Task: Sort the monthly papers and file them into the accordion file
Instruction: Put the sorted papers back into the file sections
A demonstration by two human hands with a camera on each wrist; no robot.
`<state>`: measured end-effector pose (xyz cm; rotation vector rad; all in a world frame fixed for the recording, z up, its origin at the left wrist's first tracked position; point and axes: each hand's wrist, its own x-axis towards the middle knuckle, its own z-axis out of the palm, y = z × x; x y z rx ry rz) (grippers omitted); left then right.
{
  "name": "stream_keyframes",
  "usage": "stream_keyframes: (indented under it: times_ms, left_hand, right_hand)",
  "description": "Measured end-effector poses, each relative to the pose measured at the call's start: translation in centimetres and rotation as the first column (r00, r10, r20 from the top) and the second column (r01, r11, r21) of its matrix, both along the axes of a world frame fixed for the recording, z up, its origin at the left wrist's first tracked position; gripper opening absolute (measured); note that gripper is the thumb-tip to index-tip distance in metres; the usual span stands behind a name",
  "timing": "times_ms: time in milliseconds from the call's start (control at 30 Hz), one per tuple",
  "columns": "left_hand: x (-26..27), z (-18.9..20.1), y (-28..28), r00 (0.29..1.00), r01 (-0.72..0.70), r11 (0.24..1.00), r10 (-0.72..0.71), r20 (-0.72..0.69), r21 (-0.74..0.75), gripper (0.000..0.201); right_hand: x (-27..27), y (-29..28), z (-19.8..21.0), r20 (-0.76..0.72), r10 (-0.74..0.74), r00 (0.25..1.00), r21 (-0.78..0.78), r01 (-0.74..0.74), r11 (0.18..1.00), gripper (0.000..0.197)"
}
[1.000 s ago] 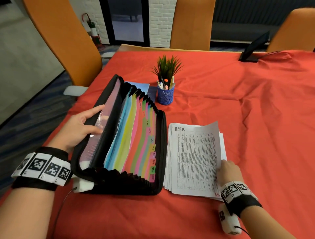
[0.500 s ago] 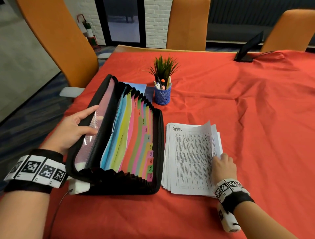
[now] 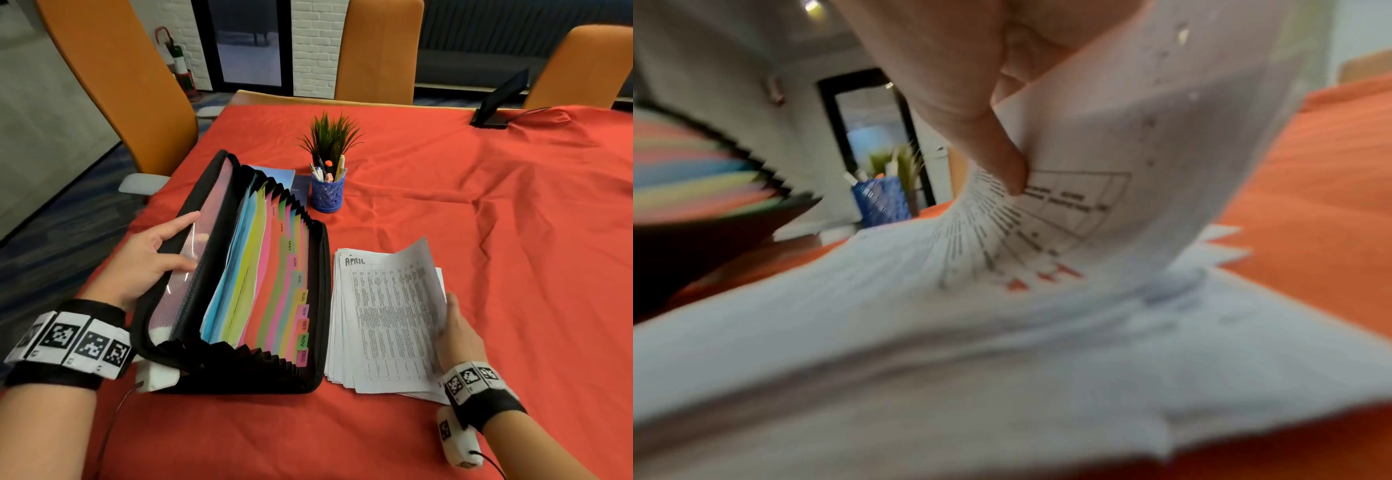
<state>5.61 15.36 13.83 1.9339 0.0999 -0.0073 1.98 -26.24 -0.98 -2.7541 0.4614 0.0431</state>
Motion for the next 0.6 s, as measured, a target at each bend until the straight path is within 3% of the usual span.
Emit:
stream_keyframes:
  times_ms: [67,300,600]
  left_hand:
    - [0.0,-0.1,0.1,1.000,-0.004,1.000,0.004,0.005,-0.014,0.073]
    - [0.1,-0.2,0.5,1.000,-0.002,1.000,0.002,-0.002,-0.004,0.074]
    - [0.1,-0.1,0.3,1.000,0.007,1.000,-0.007,0.000,-0.010,0.073]
  right_hand:
    - [0.1,-0.7,0.3,0.029,-0.019,0.999,0.002,0.019,1.000,0.059]
    - [-0.4,-1.6,-1.1,-0.160,0.149,0.976,-0.180,-0.177,0.968,0.067]
    - [0.5,-1.3,-2.1,-0.178,0.116,0.977,-0.288,-0.165,0.943,0.060]
